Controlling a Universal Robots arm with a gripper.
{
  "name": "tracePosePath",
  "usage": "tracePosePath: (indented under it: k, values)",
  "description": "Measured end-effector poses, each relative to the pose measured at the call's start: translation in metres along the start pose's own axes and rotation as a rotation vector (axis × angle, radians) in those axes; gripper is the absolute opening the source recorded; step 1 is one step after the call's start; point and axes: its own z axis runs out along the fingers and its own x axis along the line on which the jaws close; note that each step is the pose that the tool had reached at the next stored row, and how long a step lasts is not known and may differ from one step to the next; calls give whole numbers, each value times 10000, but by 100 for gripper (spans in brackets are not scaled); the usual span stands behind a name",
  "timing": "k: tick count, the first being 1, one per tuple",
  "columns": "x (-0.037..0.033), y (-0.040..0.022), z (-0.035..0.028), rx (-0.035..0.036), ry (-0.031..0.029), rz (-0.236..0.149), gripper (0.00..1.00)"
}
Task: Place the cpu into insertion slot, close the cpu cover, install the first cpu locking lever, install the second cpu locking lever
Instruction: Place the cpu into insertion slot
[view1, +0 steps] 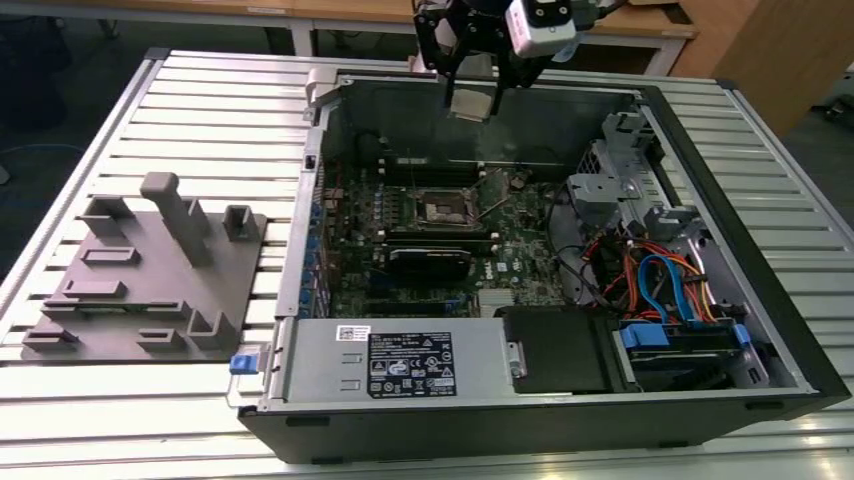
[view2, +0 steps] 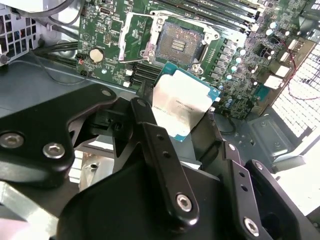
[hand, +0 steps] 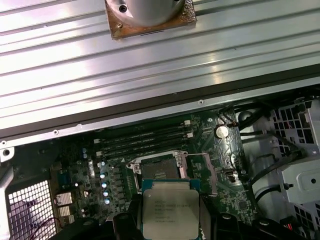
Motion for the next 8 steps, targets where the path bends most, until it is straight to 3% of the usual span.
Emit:
tracePosePath:
  k: [3, 8]
  values:
    - [0, 0, 1, -4, -17, 206, 54]
    - [0, -1, 5, -20, -89, 1073, 54]
